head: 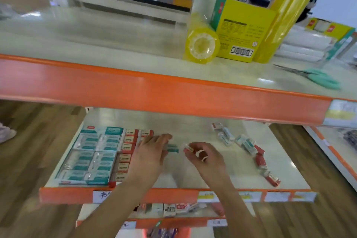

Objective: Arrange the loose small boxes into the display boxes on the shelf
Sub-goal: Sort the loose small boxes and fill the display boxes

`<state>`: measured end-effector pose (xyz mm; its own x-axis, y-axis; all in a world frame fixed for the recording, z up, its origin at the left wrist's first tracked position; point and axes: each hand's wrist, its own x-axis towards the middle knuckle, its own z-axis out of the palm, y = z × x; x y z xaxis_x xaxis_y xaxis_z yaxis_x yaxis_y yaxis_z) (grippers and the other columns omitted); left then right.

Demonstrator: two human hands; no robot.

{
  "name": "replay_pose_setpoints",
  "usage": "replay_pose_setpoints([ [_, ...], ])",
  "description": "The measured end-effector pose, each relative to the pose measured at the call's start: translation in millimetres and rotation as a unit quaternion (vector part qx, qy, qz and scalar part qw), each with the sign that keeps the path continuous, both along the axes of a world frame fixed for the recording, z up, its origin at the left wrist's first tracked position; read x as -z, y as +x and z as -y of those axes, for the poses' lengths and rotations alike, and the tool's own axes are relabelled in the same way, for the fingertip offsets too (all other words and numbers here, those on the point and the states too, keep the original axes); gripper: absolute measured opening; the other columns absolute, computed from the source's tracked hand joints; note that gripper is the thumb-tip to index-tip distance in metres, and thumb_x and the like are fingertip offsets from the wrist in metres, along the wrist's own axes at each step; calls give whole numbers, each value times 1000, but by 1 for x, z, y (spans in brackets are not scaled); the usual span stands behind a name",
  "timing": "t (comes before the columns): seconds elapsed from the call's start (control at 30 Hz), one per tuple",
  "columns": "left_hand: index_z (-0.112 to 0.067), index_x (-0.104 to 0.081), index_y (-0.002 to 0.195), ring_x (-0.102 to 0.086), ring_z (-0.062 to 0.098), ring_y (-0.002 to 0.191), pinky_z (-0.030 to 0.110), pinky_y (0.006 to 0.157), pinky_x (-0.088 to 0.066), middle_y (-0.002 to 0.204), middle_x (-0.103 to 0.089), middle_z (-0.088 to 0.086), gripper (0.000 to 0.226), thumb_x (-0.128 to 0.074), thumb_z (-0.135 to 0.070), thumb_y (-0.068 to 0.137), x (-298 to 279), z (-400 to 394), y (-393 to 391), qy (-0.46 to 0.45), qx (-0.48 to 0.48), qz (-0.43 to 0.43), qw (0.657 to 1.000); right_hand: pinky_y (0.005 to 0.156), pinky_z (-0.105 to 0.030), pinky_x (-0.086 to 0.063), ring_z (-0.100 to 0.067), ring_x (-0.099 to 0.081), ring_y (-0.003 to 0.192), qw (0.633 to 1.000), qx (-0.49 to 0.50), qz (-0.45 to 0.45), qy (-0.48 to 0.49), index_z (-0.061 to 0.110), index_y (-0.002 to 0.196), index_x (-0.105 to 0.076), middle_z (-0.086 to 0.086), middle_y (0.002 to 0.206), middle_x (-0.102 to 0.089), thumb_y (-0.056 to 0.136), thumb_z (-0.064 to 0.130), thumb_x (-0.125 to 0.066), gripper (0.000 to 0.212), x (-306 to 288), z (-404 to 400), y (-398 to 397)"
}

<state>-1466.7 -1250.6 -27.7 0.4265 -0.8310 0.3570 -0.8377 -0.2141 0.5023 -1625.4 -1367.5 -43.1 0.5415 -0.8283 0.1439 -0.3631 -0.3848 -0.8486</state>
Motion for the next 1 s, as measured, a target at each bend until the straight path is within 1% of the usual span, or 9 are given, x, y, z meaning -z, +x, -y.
replay_pose_setpoints([
  [0.07,-23,-58,118,-55,22,107,40,89,-46,110,-66,-4,39,-64,-9,82,-1,-18,21,17,-20,-2,1000,66,-10,-43,0,-61,79,1000,-28,4,1,39,92,-68,23,92,-66,80,48,-73,17,1,-12,18],
  [0.17,-16,-64,114,-58,28,101,42,84,-50,105,-69,3,37,-64,-2,80,-4,-48,48,9,-44,-16,999,65,-10,-43,-1,-60,81,997,-74,-7,-15,40,93,-65,23,93,-64,81,45,-74,16,3,-30,44],
  [0.27,-13,-67,110,-59,28,99,40,83,-50,104,-70,4,33,-67,-2,79,-6,-76,70,7,-79,-15,997,64,-9,-41,-3,-58,79,994,-101,-25,-31,36,89,-65,19,91,-64,79,40,-76,16,8,-48,70],
  [0.4,-13,-69,106,-59,28,99,38,85,-50,103,-70,3,29,-68,-1,79,-3,-106,91,12,-118,-22,993,71,-1,-37,13,-52,87,983,-119,-80,-117,38,86,-62,26,93,-54,78,41,-75,16,13,-65,92],
  [0.5,-18,-68,105,-56,22,101,33,83,-48,106,-69,-2,25,-65,-6,83,2,-122,100,22,-142,-31,989,74,1,-33,17,-46,93,977,-107,-104,-152,36,85,-64,29,102,-43,79,42,-74,14,17,-67,96],
  [0.6,-23,-64,112,-54,15,106,30,87,-48,113,-64,-4,26,-59,-14,89,10,-126,103,47,-154,-61,985,76,-4,-37,14,-48,97,976,-106,-114,-153,38,81,-63,27,107,-43,80,48,-70,12,20,-67,92],
  [0.73,-22,-63,110,-57,16,101,33,85,-51,116,-63,-1,25,-60,-13,88,15,-118,98,58,-138,-81,985,79,-12,-43,12,-49,99,980,-99,-101,-141,37,82,-63,23,112,-46,81,47,-70,13,20,-70,88],
  [0.87,-18,-62,113,-52,20,113,36,90,-51,127,-55,0,30,-63,-10,85,20,-113,91,40,-149,-83,984,78,-7,-44,10,-51,98,983,-101,-80,-132,34,91,-66,23,114,-47,82,44,-70,14,21,-71,83],
  [1.0,-17,-61,118,-50,21,115,36,93,-50,128,-54,1,38,-59,-2,84,24,-109,88,25,-151,-75,985,69,-8,-45,0,-60,80,993,-49,-9,-108,28,91,-69,15,111,-56,86,23,-72,8,25,-65,72],
])
